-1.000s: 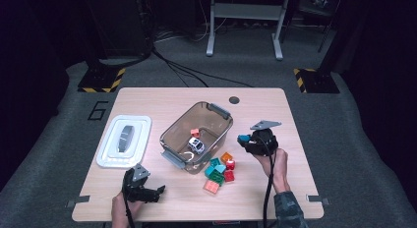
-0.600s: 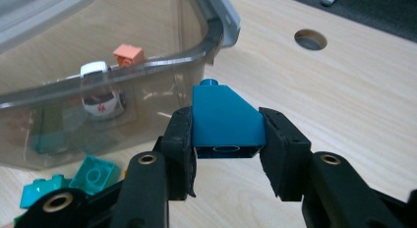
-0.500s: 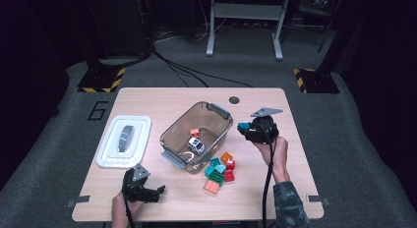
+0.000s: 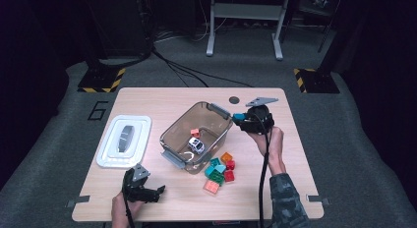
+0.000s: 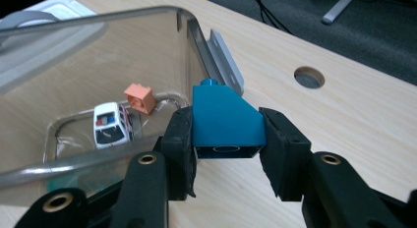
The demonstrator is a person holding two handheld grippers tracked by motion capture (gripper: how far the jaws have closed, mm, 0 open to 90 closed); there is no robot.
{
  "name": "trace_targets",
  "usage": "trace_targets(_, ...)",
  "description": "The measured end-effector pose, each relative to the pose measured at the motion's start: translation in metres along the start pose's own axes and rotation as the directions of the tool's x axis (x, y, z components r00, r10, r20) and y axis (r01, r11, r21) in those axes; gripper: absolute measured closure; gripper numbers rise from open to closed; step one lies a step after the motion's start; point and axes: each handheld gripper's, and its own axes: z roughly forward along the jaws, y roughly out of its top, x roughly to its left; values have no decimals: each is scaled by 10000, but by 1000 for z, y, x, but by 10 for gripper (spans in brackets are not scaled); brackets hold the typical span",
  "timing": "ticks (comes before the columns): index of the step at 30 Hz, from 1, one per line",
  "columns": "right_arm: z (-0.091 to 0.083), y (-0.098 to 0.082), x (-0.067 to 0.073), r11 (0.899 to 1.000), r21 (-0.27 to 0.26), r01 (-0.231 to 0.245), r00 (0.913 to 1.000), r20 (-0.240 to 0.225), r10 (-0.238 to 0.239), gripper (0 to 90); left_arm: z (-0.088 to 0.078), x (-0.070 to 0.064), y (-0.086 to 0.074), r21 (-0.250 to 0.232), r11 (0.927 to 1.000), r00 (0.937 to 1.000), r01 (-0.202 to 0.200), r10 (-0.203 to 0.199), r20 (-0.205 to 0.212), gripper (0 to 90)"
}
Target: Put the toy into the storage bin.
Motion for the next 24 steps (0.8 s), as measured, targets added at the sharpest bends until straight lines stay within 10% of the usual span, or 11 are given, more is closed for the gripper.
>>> trace_targets(24, 40, 17, 31, 9934, 965, 615, 9965, -627, -556, 586, 0, 0, 0, -3, 10000, 10000, 1, -1, 1, 7)
